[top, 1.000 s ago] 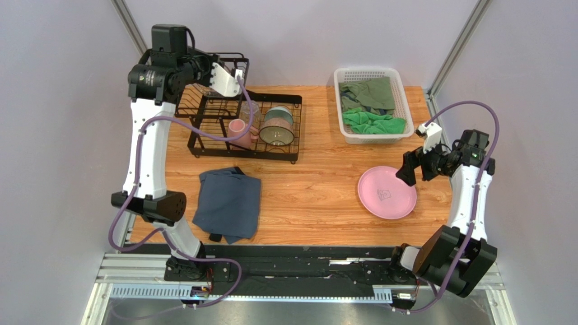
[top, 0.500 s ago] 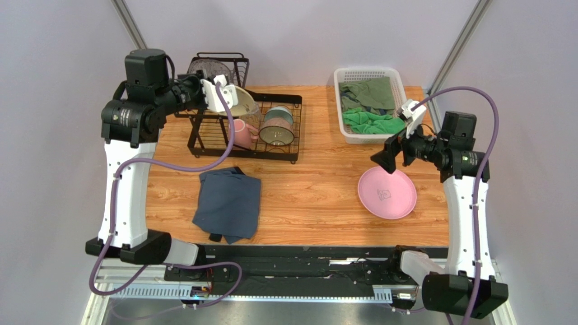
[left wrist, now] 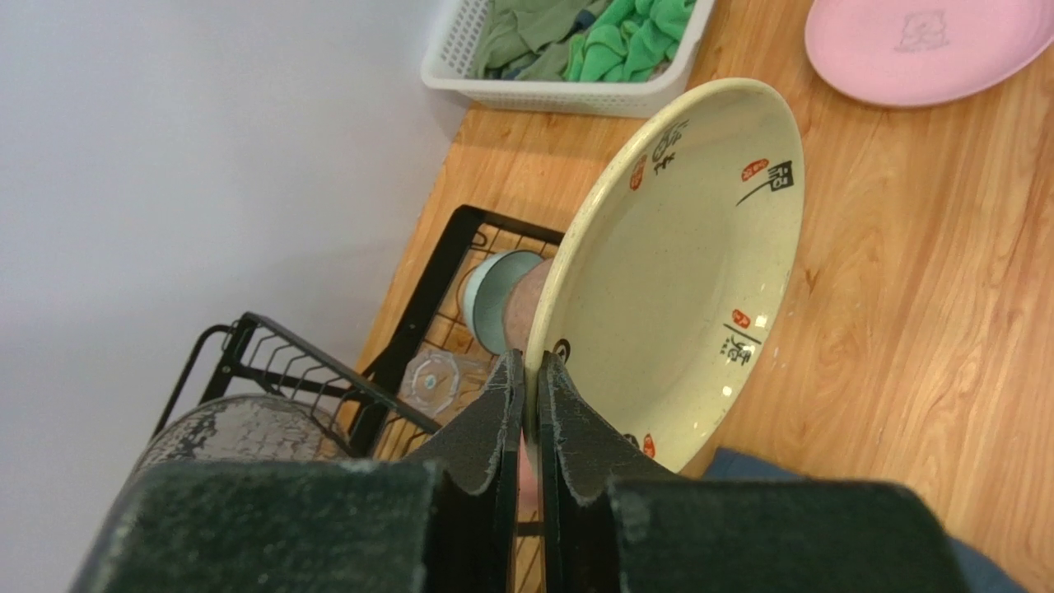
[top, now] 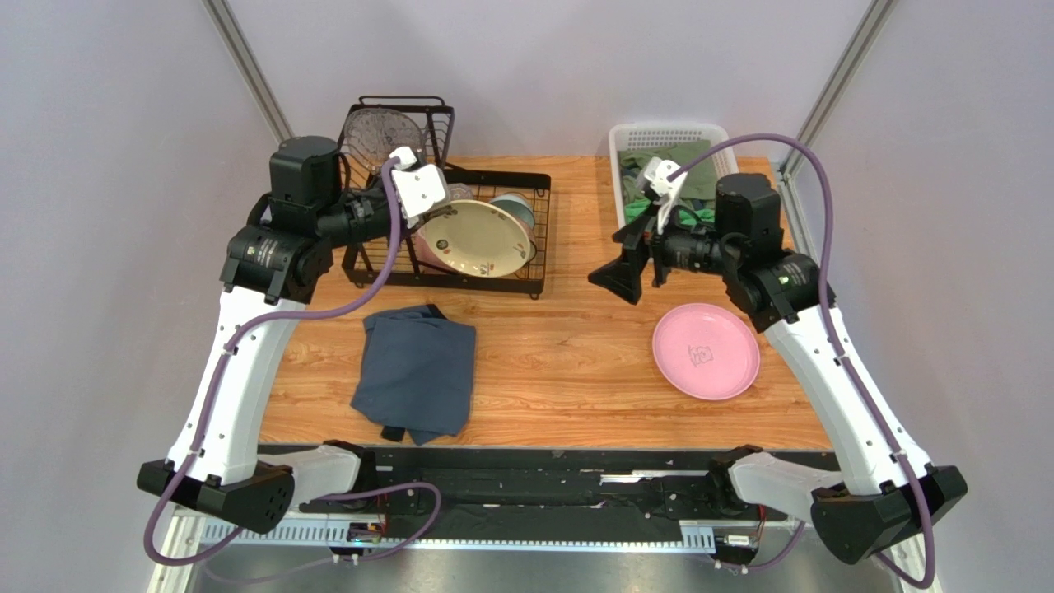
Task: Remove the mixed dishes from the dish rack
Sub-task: Pick up the plate from the dish rack.
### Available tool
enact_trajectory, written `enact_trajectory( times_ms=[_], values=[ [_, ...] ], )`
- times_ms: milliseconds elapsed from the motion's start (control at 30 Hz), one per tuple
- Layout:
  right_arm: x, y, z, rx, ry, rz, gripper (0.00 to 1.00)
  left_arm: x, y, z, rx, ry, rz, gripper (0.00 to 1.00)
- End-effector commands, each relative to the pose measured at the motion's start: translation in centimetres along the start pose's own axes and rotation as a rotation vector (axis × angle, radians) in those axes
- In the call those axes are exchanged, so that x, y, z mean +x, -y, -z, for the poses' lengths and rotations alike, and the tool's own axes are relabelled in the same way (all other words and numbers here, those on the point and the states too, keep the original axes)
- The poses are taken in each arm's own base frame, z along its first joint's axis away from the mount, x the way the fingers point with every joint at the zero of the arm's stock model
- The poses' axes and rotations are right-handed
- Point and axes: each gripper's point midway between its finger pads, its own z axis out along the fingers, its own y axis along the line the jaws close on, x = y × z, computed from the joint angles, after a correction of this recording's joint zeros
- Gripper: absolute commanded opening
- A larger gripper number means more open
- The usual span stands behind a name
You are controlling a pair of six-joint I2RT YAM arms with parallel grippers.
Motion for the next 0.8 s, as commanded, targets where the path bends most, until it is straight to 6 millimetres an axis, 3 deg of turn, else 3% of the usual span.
enact_trajectory(
  times_ms=[0,167,467,767],
  values=[
    [-3.0,-0.4,-1.7,0.025,0.085,0.032,0.89,-3.8,0.0,0.6,-0.024,0.160,0.058,0.00],
    [-3.3,-0.9,-3.8,-0.006,0.069,0.026,0.86,-4.3,0.8,0.5,-0.005,0.194,0.089,0.00],
    [-4.8,-2.7,-6.9,-0.064,0.078,0.043,0.78,-3.2,2.0,0.1,0.017,0.190,0.114,0.00],
    [-5.2,-4.3,-8.4,-0.100,0.083,0.054,0.68,-2.9,2.2,0.0,0.014,0.185,0.108,0.00]
  ],
)
